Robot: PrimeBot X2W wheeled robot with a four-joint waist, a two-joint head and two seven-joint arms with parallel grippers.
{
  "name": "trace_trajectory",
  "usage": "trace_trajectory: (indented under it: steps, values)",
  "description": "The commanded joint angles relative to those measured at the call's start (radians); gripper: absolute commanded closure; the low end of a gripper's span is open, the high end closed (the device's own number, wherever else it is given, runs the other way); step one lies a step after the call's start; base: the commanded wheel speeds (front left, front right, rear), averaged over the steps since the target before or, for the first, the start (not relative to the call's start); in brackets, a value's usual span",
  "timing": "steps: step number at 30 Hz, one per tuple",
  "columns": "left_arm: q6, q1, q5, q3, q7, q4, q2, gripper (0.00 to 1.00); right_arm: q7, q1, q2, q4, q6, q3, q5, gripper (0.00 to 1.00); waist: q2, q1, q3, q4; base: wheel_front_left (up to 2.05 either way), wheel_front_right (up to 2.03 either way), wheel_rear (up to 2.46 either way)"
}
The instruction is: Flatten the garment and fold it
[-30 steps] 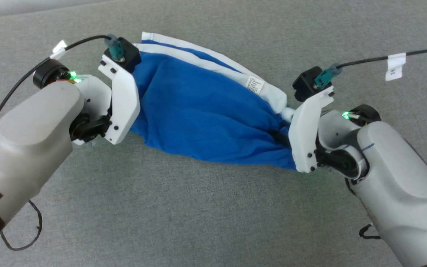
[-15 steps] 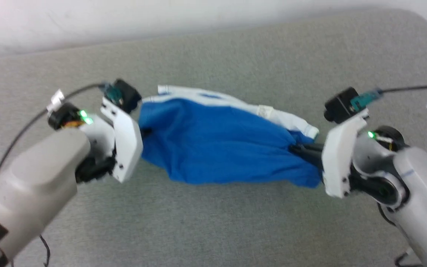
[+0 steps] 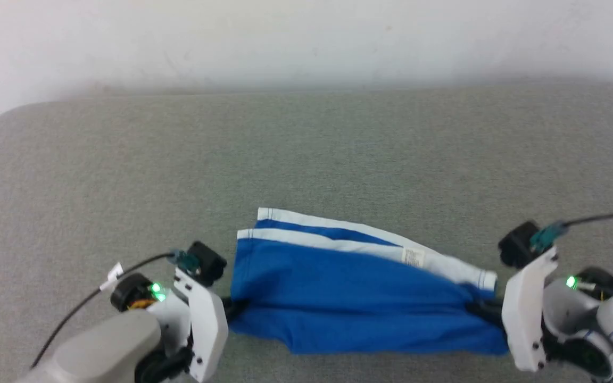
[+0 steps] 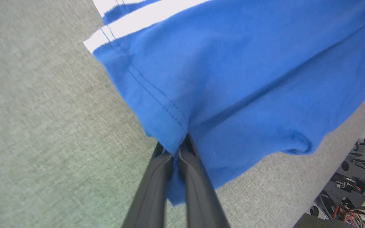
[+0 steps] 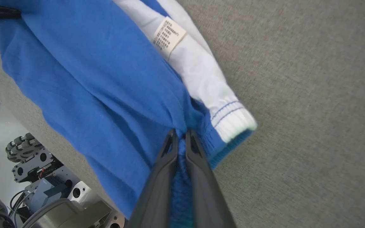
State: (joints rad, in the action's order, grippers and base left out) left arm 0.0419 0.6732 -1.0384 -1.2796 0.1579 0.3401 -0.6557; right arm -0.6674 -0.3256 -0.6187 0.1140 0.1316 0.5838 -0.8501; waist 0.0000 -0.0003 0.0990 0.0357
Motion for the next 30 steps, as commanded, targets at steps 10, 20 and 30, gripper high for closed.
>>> trace_trajectory:
  steps: [10, 20, 30]
  values:
    - [-0.046, -0.093, 0.005, 0.031, -0.133, 0.074, 0.077, 0.00, 0.108, 0.040, 0.041, 0.127, -0.001, 0.016, 0.054, 0.00, 0.0000, 0.0003, 0.010, -0.009, 0.00, 0.00, 0.00]
    - [-0.347, -0.166, 0.169, 0.185, -0.417, -0.037, 0.046, 0.00, 0.056, 0.066, -0.096, -0.126, -0.001, -0.114, 0.108, 0.00, 0.0000, 0.0003, -0.076, -0.018, 0.00, 0.00, 0.00]
    - [-0.620, -0.400, 0.553, 0.577, -0.419, -0.313, 0.070, 0.00, -0.193, 0.135, -0.078, -0.193, -0.001, -0.252, 0.154, 0.00, 0.0000, 0.0003, -0.066, 0.002, 0.00, 0.00, 0.00]
